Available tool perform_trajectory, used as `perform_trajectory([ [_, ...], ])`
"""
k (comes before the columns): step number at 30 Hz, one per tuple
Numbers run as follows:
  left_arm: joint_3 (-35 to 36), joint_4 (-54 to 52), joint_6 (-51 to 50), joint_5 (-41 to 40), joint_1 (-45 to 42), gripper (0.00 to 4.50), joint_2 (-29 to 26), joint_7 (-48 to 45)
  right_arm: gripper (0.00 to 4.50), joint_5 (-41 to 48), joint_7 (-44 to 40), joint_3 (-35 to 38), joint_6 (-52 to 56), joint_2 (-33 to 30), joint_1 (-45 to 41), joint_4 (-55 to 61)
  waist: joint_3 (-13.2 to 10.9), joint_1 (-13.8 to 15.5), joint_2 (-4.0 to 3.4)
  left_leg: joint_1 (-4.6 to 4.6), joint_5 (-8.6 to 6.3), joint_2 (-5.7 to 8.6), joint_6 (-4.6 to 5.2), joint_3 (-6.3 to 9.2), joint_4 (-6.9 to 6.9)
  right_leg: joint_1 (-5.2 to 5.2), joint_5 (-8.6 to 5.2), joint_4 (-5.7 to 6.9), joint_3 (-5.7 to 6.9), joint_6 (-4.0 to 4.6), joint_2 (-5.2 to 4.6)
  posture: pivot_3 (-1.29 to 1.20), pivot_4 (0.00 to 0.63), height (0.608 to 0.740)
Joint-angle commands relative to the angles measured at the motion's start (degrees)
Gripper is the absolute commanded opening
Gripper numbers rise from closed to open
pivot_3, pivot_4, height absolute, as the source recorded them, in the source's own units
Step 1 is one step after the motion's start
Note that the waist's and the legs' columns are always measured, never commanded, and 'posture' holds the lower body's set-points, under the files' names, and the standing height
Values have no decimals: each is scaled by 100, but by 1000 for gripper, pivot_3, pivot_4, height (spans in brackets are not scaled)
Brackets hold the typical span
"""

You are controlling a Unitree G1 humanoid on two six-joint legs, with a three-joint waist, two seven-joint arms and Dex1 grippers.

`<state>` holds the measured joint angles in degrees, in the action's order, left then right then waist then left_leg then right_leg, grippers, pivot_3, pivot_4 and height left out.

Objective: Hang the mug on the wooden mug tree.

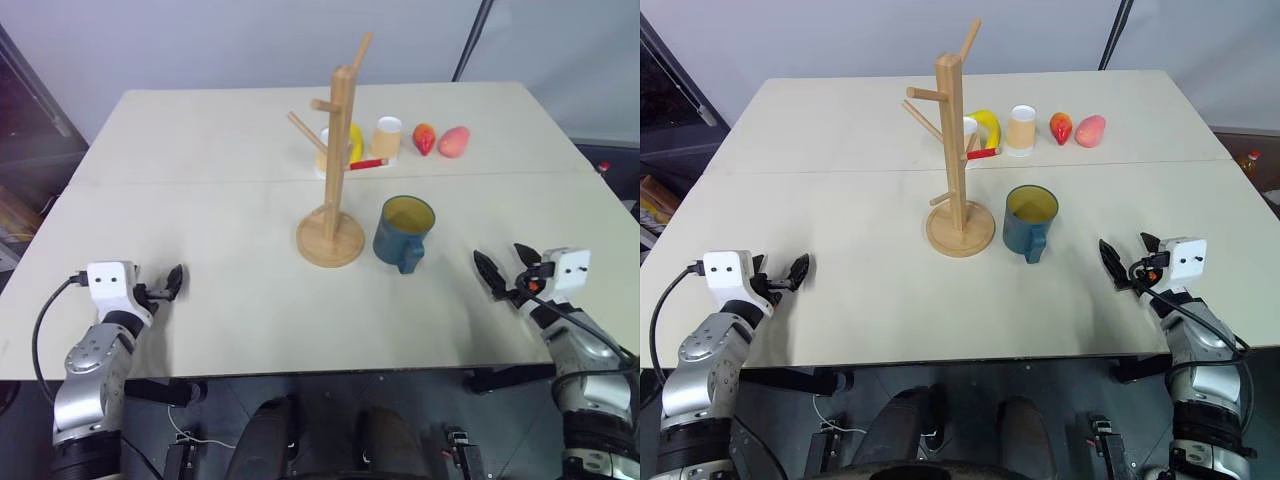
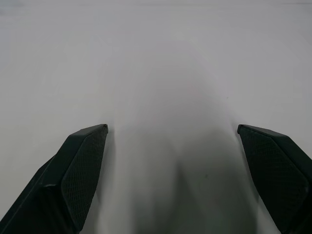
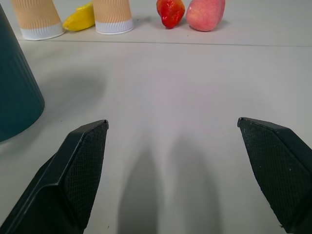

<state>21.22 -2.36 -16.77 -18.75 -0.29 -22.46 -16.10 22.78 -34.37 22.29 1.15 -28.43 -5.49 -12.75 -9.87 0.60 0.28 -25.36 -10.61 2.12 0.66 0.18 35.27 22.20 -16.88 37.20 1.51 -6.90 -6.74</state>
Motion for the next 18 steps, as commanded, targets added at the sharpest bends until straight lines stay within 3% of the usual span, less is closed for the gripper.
perform_trajectory([
  [1,15,-98,79,-4,-110,4500,-29,-23,4410,45,-2,100,-160,-7,0,129,0,1,0,0,0,0,0,0,0,0,0,0,0,0,0,0,150,740],
  [11,-203,-114,153,-99,-241,4500,16,-480,4410,69,216,149,-147,75,438,829,0,8,0,0,0,0,0,0,0,0,0,-1,-1,0,-1,0,150,740],
  [18,-944,-534,587,-356,-172,4500,-145,-1928,4410,542,63,171,334,72,1509,2365,2,11,0,-2,-2,0,-1,0,-4,-1,-9,-9,-4,17,-5,0,150,740],
])
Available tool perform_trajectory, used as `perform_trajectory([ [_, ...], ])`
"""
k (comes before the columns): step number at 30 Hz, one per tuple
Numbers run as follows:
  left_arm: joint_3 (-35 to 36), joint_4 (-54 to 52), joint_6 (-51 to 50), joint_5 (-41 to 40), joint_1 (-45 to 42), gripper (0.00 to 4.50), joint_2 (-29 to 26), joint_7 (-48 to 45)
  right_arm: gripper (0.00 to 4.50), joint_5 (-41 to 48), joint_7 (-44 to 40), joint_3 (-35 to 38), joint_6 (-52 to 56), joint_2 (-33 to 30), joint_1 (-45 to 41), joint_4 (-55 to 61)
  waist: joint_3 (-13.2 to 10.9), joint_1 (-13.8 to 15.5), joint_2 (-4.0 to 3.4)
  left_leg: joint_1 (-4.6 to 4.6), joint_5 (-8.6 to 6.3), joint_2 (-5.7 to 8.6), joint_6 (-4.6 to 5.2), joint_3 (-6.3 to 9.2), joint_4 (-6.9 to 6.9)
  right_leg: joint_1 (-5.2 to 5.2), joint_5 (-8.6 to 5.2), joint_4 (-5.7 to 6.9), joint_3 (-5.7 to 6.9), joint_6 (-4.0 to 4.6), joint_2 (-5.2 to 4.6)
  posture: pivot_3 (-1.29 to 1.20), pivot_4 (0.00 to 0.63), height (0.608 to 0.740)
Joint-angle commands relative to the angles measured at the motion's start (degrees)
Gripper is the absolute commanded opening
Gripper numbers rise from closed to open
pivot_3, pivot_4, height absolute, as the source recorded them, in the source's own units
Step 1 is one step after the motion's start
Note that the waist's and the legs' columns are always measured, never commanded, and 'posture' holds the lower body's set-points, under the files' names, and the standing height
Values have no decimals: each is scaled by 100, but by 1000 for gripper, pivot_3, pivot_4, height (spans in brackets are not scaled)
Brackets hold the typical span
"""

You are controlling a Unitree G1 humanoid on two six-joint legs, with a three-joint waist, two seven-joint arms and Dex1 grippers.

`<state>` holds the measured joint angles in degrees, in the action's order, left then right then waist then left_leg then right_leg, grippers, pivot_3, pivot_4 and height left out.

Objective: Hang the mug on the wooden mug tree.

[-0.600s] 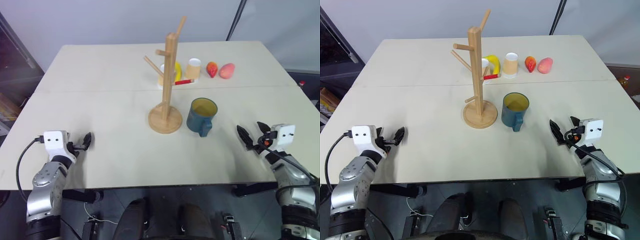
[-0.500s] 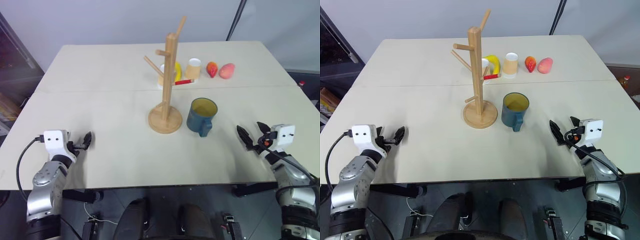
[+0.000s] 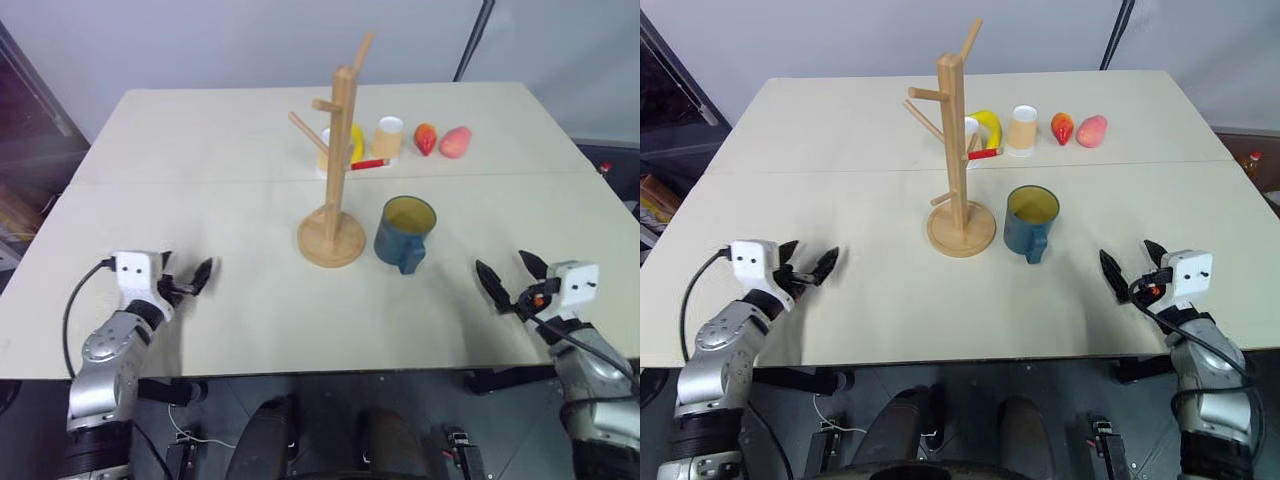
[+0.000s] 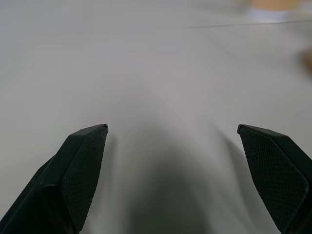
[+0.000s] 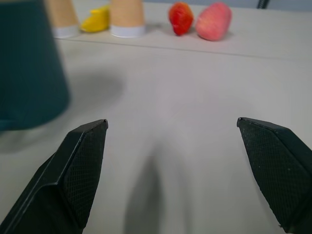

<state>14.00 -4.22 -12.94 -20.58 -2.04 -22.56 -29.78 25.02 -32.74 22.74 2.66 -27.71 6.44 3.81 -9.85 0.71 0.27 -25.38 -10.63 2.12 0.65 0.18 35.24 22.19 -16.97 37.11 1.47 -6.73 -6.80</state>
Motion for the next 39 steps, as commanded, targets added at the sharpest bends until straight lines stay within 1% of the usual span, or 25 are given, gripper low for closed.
perform_trajectory([
  [1,-378,-429,222,-210,14,4500,-189,-830,4410,417,-164,62,294,21,560,995,1,-1,1,0,-1,0,1,1,0,-2,0,-2,0,0,0,0,150,740],
  [4,-775,-615,286,-314,13,4500,-346,-1504,4410,498,-282,-320,525,96,1188,1785,2,-2,-1,0,-1,-2,1,1,-7,1,-2,-4,-1,4,-1,0,150,740],
  [7,-1069,-828,252,-449,-25,4500,-453,-2003,4410,115,-49,-955,553,313,1392,2365,5,-57,-6,1,-1,-4,0,1,-8,2,-4,-8,-5,9,0,0,150,740],
  [9,-1212,-947,115,-532,-91,4500,-482,-2159,4410,-233,280,-1376,548,561,1271,2549,5,-96,-6,1,-3,-5,-3,2,-8,4,-9,-9,-7,21,-1,0,150,740],
  [10,-1288,-1007,58,-563,-127,4500,-495,-2228,4410,-547,558,-1570,507,722,1140,2536,5,-105,-7,1,-9,-6,-12,3,-8,6,-10,-9,-7,23,0,0,150,740],
  [12,-1430,-1108,0,-555,-173,4500,-520,-2317,4410,-1127,1112,-1833,429,1033,907,2395,6,-125,-8,2,-9,-6,-14,5,-7,14,-11,-10,-5,24,0,0,150,740],
  [14,-1531,-1191,-29,-528,-197,4500,-522,-2349,4410,-1523,1497,-1991,344,1279,770,2250,6,-121,-7,1,-10,-5,-14,4,-7,23,-11,-13,-5,24,0,0,150,740],
  [16,-1593,-1249,-53,-524,-213,4500,-512,-2343,4410,-1759,1707,-2064,261,1425,703,2155,6,-110,-7,0,-9,-3,-14,4,-7,23,-10,-15,-3,22,0,0,150,740],
  [19,-1708,-1493,-102,-595,-178,4500,-491,-2376,4410,-1880,1964,-2058,454,1560,378,2098,6,-114,-7,0,-3,-1,-2,4,-8,21,-9,-14,-2,21,1,0,150,740],
  [28,-1825,-1816,-144,-566,-33,4500,-488,-2289,4410,-1899,1900,-2069,275,1542,15,1547,6,-127,-7,2,0,-1,2,4,-7,4,-9,-6,-1,19,6,0,150,740],
  [39,-1831,-1811,-24,-516,33,4500,-447,-2233,4410,-1970,2267,-1806,241,1604,-158,1186,6,-127,-7,2,0,-1,2,4,-5,2,-7,-3,0,16,10,0,150,740],
])
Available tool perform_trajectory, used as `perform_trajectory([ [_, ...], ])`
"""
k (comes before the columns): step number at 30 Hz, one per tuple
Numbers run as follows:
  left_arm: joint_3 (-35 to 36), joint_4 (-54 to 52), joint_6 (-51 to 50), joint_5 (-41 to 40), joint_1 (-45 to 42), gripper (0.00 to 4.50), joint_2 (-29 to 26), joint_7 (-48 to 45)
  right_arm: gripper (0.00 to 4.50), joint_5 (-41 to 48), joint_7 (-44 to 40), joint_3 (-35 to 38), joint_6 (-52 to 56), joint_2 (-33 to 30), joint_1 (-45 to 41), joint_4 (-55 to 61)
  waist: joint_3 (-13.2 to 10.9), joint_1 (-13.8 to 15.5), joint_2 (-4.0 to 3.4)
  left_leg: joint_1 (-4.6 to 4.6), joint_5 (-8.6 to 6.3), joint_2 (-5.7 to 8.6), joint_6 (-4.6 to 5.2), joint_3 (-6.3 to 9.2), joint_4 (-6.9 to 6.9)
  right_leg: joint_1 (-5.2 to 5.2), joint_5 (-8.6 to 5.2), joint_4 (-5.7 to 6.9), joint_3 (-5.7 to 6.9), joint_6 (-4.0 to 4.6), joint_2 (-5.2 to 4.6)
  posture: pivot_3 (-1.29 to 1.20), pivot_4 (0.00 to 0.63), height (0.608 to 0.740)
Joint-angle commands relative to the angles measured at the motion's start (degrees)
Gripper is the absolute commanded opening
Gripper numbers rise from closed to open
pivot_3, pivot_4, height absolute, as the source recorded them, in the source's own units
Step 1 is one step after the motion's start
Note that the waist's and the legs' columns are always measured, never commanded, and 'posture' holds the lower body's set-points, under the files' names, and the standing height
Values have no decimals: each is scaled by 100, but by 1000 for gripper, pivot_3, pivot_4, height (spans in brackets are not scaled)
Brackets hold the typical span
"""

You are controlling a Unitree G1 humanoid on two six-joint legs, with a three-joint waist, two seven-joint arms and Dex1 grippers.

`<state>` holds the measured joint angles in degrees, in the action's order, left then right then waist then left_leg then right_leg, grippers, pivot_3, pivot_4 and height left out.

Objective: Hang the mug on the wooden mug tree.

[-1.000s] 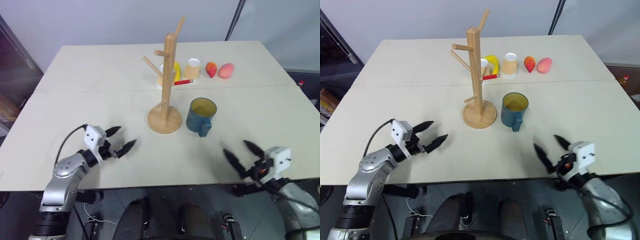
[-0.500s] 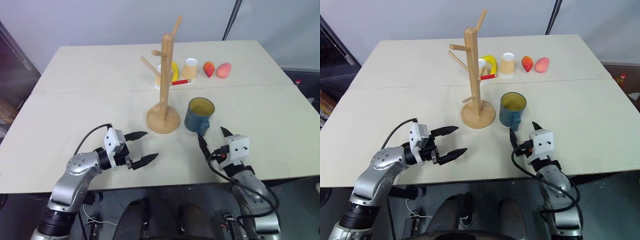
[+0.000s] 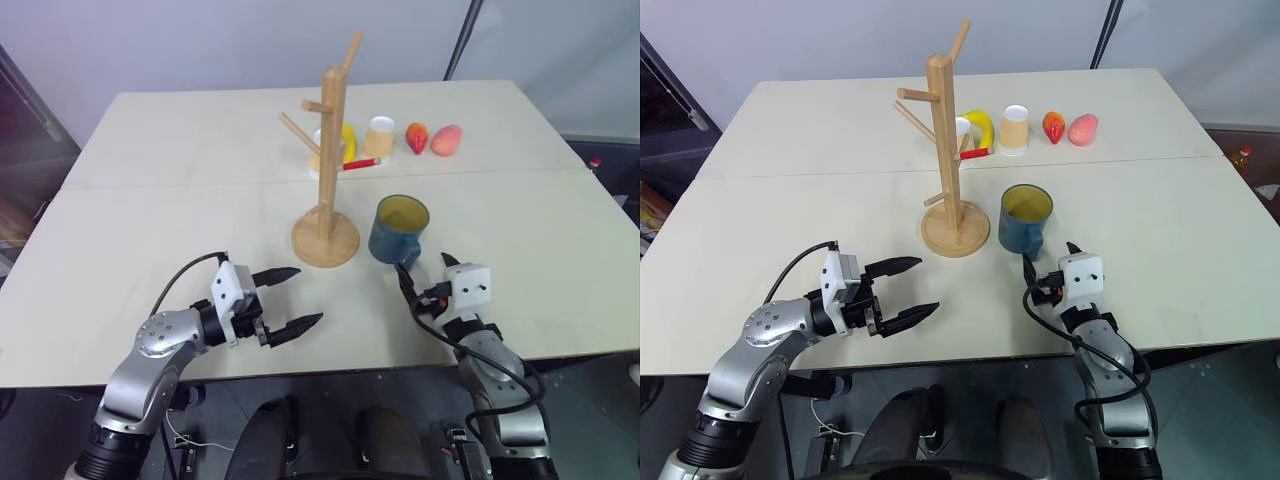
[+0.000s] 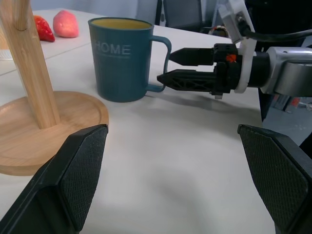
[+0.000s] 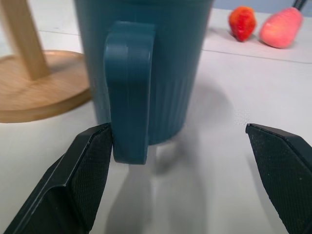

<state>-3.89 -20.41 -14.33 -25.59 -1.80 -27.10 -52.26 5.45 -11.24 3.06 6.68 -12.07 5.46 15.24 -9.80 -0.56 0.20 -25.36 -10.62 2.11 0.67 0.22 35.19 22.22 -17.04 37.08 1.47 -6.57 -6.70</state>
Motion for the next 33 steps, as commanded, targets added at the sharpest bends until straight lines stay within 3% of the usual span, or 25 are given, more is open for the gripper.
perform_trajectory([
  [1,-41,-190,124,-15,4,4500,9,13,4410,-23,150,195,-167,35,-68,24,0,0,0,0,0,0,0,0,0,0,0,0,0,-1,1,0,150,740],
  [16,-43,-100,216,23,-72,4500,24,3,4410,118,188,349,-124,76,-532,-488,0,-3,0,0,1,0,1,0,2,-1,6,3,7,-12,4,0,150,740],
  [19,-45,-110,220,35,-79,4500,26,32,3528,193,152,364,-86,109,-600,-583,0,-5,0,0,1,0,1,0,2,-1,7,4,7,-13,5,0,150,740],
  [25,-37,-108,246,64,-74,4500,40,70,249,258,58,320,-66,117,-670,-650,0,-4,0,0,1,0,1,0,3,-1,8,5,7,-14,6,0,150,740],
  [26,-36,-107,252,72,-74,4500,42,77,36,266,51,320,-59,122,-686,-652,0,-8,0,0,1,0,1,0,3,-1,8,6,7,-15,7,0,150,740],
  [33,4,-89,280,109,-108,4500,64,142,36,228,-51,278,-13,47,-697,-494,-1,-6,-1,0,1,0,1,0,3,0,8,8,7,-15,10,0,150,740],
])
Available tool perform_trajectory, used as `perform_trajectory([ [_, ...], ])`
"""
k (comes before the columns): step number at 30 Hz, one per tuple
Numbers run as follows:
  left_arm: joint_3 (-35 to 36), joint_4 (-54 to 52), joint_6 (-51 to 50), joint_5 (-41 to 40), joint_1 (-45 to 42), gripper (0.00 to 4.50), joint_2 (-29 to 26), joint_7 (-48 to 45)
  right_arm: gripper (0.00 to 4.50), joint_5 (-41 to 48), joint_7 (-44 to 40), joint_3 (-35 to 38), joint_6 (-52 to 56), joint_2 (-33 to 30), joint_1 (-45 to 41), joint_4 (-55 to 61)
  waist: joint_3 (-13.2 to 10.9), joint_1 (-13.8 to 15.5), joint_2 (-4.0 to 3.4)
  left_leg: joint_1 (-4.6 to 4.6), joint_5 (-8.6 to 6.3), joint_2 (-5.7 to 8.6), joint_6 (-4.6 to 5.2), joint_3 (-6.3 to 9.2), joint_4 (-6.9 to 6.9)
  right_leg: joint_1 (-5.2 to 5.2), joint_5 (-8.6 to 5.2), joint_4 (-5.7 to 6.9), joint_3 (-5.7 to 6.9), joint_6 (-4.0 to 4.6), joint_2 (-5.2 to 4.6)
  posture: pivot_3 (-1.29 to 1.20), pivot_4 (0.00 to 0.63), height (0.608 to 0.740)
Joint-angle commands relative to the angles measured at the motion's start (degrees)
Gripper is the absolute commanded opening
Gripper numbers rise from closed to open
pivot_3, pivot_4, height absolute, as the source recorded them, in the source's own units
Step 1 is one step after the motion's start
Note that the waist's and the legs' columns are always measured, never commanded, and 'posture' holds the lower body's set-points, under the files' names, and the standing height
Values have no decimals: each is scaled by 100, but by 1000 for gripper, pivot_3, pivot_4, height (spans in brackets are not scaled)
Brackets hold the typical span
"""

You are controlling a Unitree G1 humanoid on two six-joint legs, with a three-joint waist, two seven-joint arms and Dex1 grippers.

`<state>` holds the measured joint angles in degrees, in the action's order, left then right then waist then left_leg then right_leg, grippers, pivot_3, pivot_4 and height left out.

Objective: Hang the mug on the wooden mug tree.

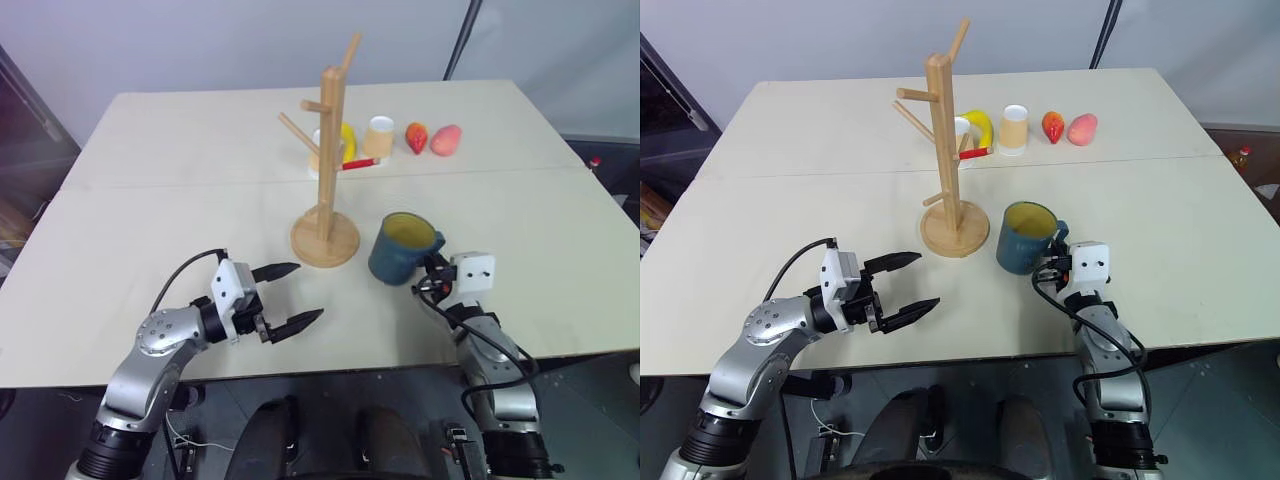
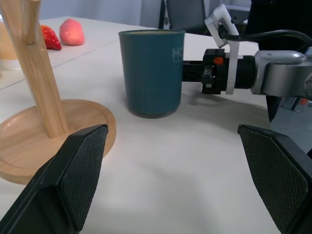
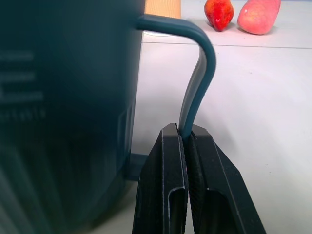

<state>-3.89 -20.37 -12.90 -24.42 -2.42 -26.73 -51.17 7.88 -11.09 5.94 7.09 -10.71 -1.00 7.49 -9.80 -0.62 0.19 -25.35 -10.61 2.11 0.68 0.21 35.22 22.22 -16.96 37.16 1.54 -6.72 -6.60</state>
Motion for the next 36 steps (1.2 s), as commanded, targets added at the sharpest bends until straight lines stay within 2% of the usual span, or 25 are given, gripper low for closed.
perform_trajectory([
  [1,32,-81,149,1,-53,4500,21,54,36,-145,-174,-101,-92,-229,-38,362,0,0,0,0,0,0,0,0,0,0,0,0,0,0,-1,0,150,740],
  [7,402,138,241,-86,-174,4500,-76,137,36,-684,-1586,-643,-701,-1786,-316,1202,-2,-8,-2,0,0,0,0,-1,3,1,0,1,1,-1,8,0,150,740],
  [13,696,143,104,-310,-465,4500,-67,197,36,-504,-2159,-467,-529,-2488,-1345,1248,-4,12,6,0,1,-1,1,0,8,-4,1,1,3,-4,10,0,150,740],
  [16,871,14,-113,-627,-688,4500,-24,330,36,-295,-2431,-432,-305,-2631,-1917,1104,-7,19,8,-2,1,-1,1,0,8,-3,2,1,5,-5,9,0,150,740],
  [22,1047,-354,-535,-1120,-893,4500,-95,506,36,-151,-2840,-426,-378,-2768,-2467,613,-9,14,15,-2,1,0,1,0,10,-6,3,1,6,-7,6,0,150,740],
  [36,1031,-601,-730,-1288,-928,4500,-128,646,36,84,-3543,-578,-597,-2650,-3464,-422,-9,2,15,-1,1,0,1,0,10,-5,3,4,5,-7,10,0,150,740],
])
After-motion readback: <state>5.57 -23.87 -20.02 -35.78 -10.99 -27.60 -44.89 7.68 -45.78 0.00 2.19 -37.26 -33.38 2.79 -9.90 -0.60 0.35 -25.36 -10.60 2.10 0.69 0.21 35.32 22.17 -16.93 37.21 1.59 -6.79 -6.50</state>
